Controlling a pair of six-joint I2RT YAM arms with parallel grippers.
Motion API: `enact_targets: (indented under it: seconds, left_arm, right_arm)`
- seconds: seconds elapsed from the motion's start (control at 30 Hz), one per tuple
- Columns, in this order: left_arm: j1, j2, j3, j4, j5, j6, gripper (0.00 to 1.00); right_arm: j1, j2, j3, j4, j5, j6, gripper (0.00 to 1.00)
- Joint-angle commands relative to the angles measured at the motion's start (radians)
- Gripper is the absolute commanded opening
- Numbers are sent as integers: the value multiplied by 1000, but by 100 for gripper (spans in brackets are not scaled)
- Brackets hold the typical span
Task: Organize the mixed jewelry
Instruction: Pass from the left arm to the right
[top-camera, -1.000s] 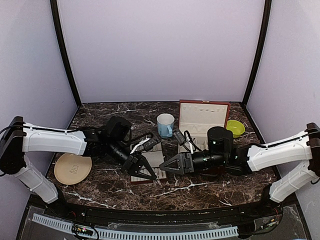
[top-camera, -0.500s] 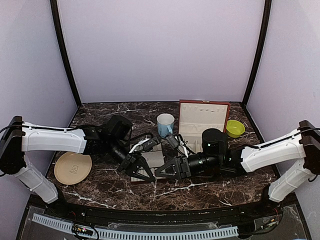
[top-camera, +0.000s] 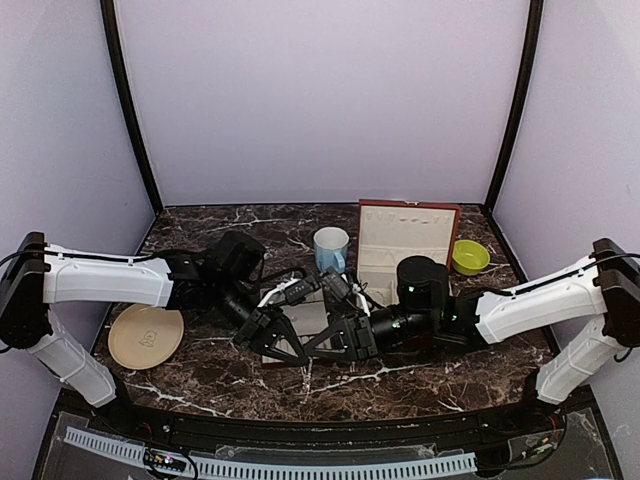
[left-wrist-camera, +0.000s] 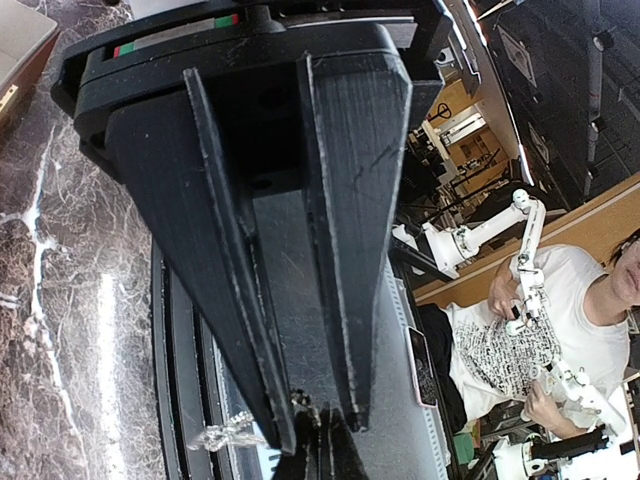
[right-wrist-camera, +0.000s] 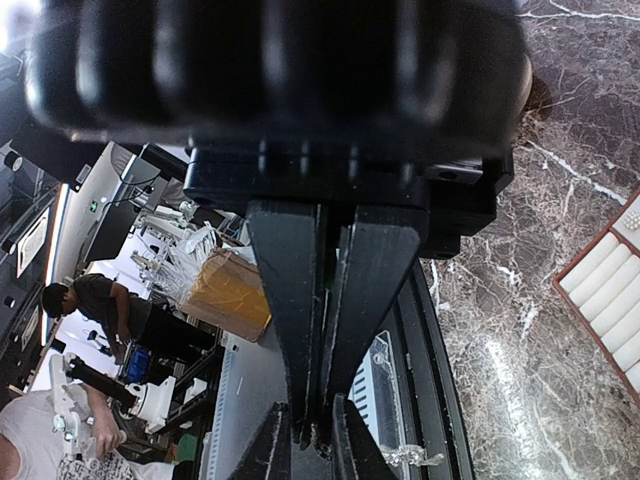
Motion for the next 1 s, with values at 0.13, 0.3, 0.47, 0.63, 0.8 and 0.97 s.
enact_targets:
  seconds: [0.13, 0.3, 0.47, 0.63, 0.8, 0.97]
  left_arm:
    - [3, -35, 27, -9, 38, 10, 0]
    - [2, -33, 25, -7, 42, 8, 0]
    - [3, -37, 26, 1, 41, 1, 0]
    - [3, -39, 23, 3, 41, -1, 0]
    - [2, -45, 23, 3, 27, -4, 0]
    - [3, -56, 3, 29, -19, -22, 22]
  right_arm:
    - [12, 4, 8, 11, -1, -10, 14]
    - [13, 11, 6, 6, -6, -12, 13]
    - [13, 6, 3, -6, 2, -18, 10]
    - [13, 6, -3, 2, 5, -14, 5]
    - [12, 1, -1, 1, 8, -16, 0]
    - [13, -27, -13, -5, 44, -22, 0]
